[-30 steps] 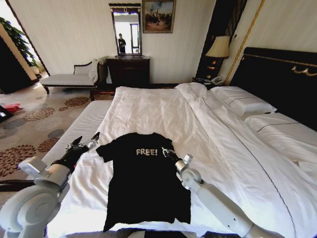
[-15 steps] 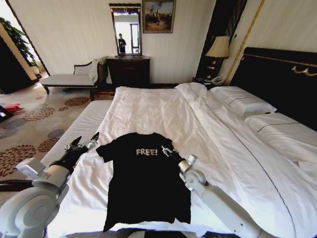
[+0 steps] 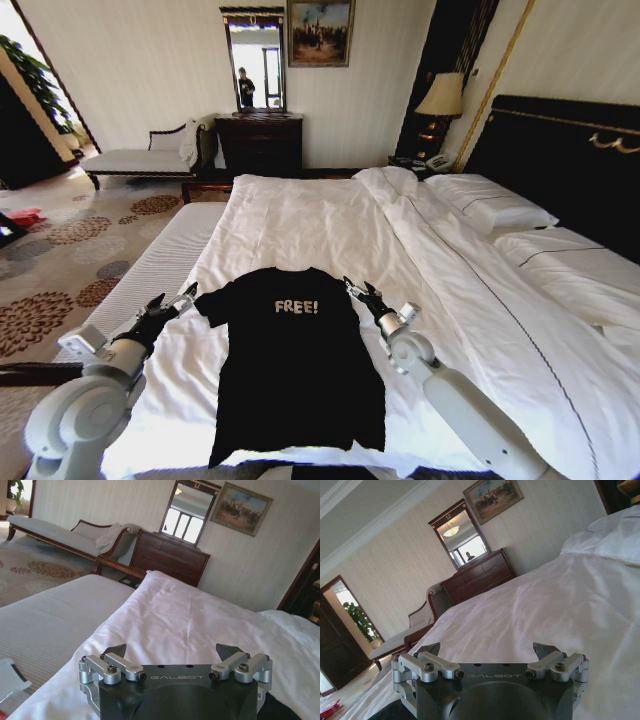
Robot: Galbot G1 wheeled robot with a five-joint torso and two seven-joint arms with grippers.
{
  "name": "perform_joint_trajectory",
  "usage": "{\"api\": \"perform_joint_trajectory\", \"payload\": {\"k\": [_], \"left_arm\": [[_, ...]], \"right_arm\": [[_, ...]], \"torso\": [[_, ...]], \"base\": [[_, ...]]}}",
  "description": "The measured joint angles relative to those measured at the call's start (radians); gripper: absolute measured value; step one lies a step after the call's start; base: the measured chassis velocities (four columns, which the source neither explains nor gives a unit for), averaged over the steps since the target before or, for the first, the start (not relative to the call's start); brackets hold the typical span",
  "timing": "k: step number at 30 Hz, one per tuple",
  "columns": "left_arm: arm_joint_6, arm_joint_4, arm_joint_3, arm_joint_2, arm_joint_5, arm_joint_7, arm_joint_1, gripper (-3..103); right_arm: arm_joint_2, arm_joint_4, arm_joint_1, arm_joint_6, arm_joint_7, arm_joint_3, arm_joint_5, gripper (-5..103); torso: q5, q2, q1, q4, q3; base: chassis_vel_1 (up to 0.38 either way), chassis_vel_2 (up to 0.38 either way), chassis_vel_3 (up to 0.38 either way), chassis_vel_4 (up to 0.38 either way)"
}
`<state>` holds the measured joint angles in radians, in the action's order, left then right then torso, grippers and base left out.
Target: Fold the clothes on the bed.
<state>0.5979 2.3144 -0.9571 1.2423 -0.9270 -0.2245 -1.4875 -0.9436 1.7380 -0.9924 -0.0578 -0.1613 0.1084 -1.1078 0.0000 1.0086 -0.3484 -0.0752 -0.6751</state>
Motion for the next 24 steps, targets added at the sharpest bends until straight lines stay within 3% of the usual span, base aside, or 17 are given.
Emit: {"api": "perform_joint_trajectory", "payload": {"k": [7, 16, 19, 24], "left_arm": [[-0.016, -0.083, 0.025, 0.01, 0.032, -0.003, 0.004, 100], [-0.084, -0.269, 0.086, 0.032, 0.088, -0.023, 0.027, 100], [-0.089, -0.308, 0.094, 0.039, 0.075, -0.018, 0.04, 100], [-0.119, -0.399, 0.113, 0.04, -0.032, 0.004, 0.096, 100]], "right_arm": [[0.005, 0.003, -0.035, -0.008, -0.022, 0.058, -0.029, 100], [-0.001, 0.016, -0.057, -0.008, -0.061, 0.105, -0.024, 100], [-0.004, 0.018, -0.068, -0.008, -0.065, 0.12, -0.024, 100], [-0.008, 0.02, -0.094, -0.008, -0.065, 0.148, -0.017, 100]], "torso": [[0.0001, 0.0, 0.0, -0.0001, 0.0], [-0.0001, 0.0, 0.0, 0.0001, 0.0], [-0.0001, 0.0, 0.0, 0.0001, 0.0], [0.0, 0.0, 0.0, -0.0001, 0.0]], "base": [[0.0, 0.0, 0.0, 0.0], [0.0, 0.0, 0.0, 0.0], [0.0, 0.0, 0.0, 0.0], [0.0, 0.0, 0.0, 0.0]]}}
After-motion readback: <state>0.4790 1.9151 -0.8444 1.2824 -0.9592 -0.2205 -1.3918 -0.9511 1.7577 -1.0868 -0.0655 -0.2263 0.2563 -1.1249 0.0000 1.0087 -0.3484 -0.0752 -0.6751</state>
